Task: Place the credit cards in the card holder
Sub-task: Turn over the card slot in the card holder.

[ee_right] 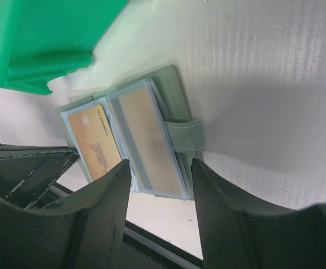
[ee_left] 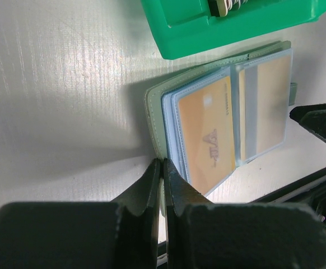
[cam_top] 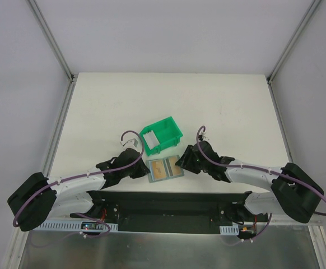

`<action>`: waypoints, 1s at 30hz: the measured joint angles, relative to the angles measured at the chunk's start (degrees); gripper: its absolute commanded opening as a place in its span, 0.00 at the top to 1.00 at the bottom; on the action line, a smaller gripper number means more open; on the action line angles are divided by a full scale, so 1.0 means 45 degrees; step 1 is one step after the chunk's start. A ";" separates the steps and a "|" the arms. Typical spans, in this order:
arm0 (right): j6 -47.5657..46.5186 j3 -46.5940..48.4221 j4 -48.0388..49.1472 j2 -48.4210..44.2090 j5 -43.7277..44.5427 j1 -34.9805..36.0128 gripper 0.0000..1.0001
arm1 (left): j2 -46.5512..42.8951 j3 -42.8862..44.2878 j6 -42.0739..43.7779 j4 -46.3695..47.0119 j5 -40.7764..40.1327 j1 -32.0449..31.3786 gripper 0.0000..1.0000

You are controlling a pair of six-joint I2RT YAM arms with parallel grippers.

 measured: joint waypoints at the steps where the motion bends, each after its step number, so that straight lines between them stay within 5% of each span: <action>1: 0.0005 -0.0024 0.0073 0.0034 -0.0029 0.0000 0.50 | 0.0005 0.0000 0.0000 0.0000 0.0000 0.0000 1.00; 30: 0.1370 -0.1685 0.6207 0.2011 0.0403 -0.0845 0.51 | 0.0083 0.0005 0.0005 0.0199 0.0073 0.0000 1.00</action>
